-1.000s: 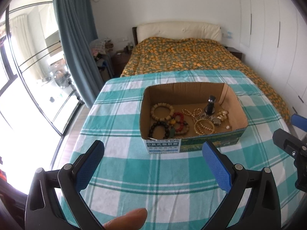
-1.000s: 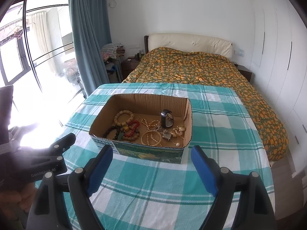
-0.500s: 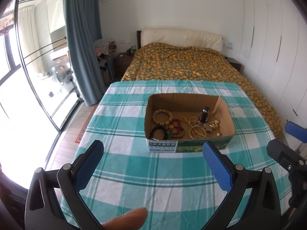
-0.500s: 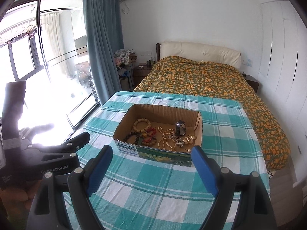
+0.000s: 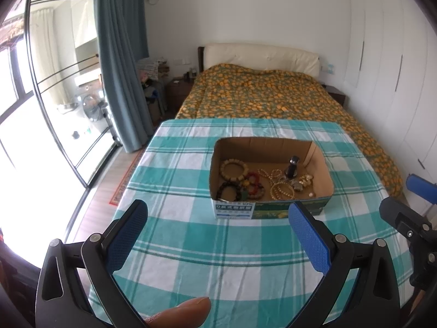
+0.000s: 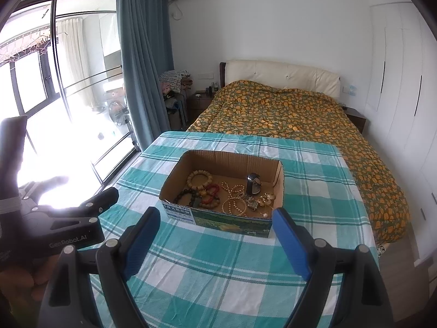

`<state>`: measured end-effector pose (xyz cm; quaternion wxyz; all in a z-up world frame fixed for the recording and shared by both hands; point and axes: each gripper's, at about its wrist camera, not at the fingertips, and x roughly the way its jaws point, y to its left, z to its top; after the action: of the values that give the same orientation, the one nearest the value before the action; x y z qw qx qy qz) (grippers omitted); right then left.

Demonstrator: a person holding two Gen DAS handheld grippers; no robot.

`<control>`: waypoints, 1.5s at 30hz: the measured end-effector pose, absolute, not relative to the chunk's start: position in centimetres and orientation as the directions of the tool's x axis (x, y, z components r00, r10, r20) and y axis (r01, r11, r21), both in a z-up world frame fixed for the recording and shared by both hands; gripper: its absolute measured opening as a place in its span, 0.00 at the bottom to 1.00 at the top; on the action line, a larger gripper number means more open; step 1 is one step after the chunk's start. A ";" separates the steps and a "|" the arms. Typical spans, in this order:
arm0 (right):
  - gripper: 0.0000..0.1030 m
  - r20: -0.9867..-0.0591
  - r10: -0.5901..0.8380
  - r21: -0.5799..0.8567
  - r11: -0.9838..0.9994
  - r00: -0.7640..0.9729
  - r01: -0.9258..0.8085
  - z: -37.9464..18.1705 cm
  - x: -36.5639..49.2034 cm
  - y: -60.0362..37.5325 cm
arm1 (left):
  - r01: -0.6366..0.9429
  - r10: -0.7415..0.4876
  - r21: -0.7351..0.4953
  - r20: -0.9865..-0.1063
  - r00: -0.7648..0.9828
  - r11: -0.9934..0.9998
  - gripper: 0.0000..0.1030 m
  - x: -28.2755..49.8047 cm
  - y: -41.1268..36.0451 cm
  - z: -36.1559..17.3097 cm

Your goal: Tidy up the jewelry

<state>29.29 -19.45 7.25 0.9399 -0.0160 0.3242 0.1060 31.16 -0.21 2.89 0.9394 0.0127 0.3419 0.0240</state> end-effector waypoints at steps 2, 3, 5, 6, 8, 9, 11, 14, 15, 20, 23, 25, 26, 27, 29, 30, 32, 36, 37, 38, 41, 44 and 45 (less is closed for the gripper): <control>0.83 -0.612 0.187 0.036 0.977 0.768 -0.210 7.3 29.3 -19.5 | -0.035 0.052 0.039 -0.639 0.767 0.999 1.00 31.0 -0.2 3.0; 0.83 -0.612 0.188 0.036 0.977 0.768 -0.210 7.4 29.3 -19.5 | -0.035 0.051 0.038 -0.638 0.768 0.999 1.00 30.9 -0.1 3.1; 0.83 -0.610 0.188 0.035 0.977 0.770 -0.211 7.5 29.3 -19.5 | -0.035 0.050 0.036 -0.637 0.769 0.999 1.00 30.8 -0.1 3.2; 0.83 -0.609 0.187 0.034 0.977 0.771 -0.210 7.5 29.3 -19.5 | -0.035 0.050 0.036 -0.636 0.770 0.999 1.00 30.8 -0.1 3.3; 0.83 -0.609 0.186 0.035 0.977 0.771 -0.208 7.5 29.2 -19.5 | -0.035 0.050 0.036 -0.636 0.770 0.999 1.00 30.8 -0.1 3.3; 0.83 -0.608 0.186 0.035 0.978 0.772 -0.208 7.6 29.1 -19.5 | -0.035 0.051 0.037 -0.635 0.771 0.999 1.00 30.7 -0.1 3.3; 0.83 -0.607 0.183 0.032 0.978 0.773 -0.206 7.7 29.0 -19.4 | -0.034 0.050 0.038 -0.634 0.772 0.999 1.00 30.7 -0.1 3.4; 0.83 -0.606 0.183 0.032 0.978 0.774 -0.207 7.6 29.0 -19.4 | -0.033 0.049 0.036 -0.634 0.772 0.999 1.00 30.6 -0.1 3.5; 0.83 -0.606 0.182 0.031 0.978 0.775 -0.206 7.6 29.0 -19.4 | -0.034 0.050 0.037 -0.634 0.772 0.999 1.00 30.6 -0.1 3.5; 0.83 -0.608 0.182 0.031 0.978 0.773 -0.206 7.7 28.9 -19.4 | -0.040 0.061 0.047 -0.632 0.772 0.998 1.00 30.6 -0.3 3.7; 0.83 -0.609 0.181 0.033 0.978 0.772 -0.204 7.7 29.0 -19.4 | -0.039 0.061 0.050 -0.635 0.770 0.998 1.00 30.6 -0.2 3.8; 0.83 -0.609 0.182 0.034 0.978 0.772 -0.204 7.7 29.0 -19.4 | -0.038 0.061 0.050 -0.637 0.768 0.998 1.00 30.7 -0.2 3.7; 0.83 -0.609 0.181 0.033 0.978 0.772 -0.204 7.7 29.0 -19.4 | -0.039 0.063 0.052 -0.636 0.769 0.998 1.00 30.7 -0.1 3.7; 0.83 -0.609 0.181 0.033 0.978 0.772 -0.204 7.7 29.0 -19.4 | -0.042 0.066 0.053 -0.635 0.770 0.998 1.00 30.7 -0.1 3.7; 0.83 -0.610 0.184 0.035 0.978 0.771 -0.205 7.7 29.0 -19.4 | -0.043 0.067 0.053 -0.632 0.772 0.998 1.00 30.7 0.0 3.7; 0.83 -0.611 0.183 0.034 0.978 0.770 -0.206 7.7 29.0 -19.4 | -0.043 0.065 0.051 -0.633 0.771 0.998 1.00 30.7 0.1 3.7; 0.83 -0.612 0.184 0.035 0.978 0.769 -0.206 7.7 29.0 -19.4 | -0.042 0.066 0.052 -0.632 0.772 0.998 1.00 30.7 0.0 3.7; 0.83 -0.615 0.183 0.034 0.978 0.767 -0.205 7.6 29.0 -19.4 | -0.041 0.066 0.053 -0.634 0.770 0.998 1.00 30.7 0.1 3.7; 0.83 -0.615 0.182 0.034 0.978 0.767 -0.205 7.6 29.0 -19.4 | -0.041 0.065 0.052 -0.635 0.770 0.998 1.00 30.8 0.1 3.6; 0.83 -0.615 0.182 0.034 0.978 0.767 -0.205 7.6 29.0 -19.5 | -0.040 0.064 0.052 -0.636 0.769 0.998 1.00 30.8 0.1 3.6; 0.83 -0.615 0.180 0.032 0.978 0.768 -0.204 7.5 29.0 -19.5 | -0.030 0.050 0.042 -0.637 0.769 0.999 1.00 30.9 0.0 3.5; 0.83 -0.615 0.179 0.030 0.978 0.768 -0.204 7.5 29.0 -19.5 | -0.020 0.032 0.026 -0.619 0.784 0.999 1.00 30.6 0.1 3.5; 0.83 -0.615 0.179 0.031 0.979 0.768 -0.204 7.5 29.0 -19.5 | -0.019 0.031 0.026 -0.614 0.789 0.999 1.00 30.5 0.1 3.5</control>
<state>29.00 -19.46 7.52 0.9399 -0.0186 0.3253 0.1018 30.52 0.14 3.50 0.9457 0.0091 0.3247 0.0132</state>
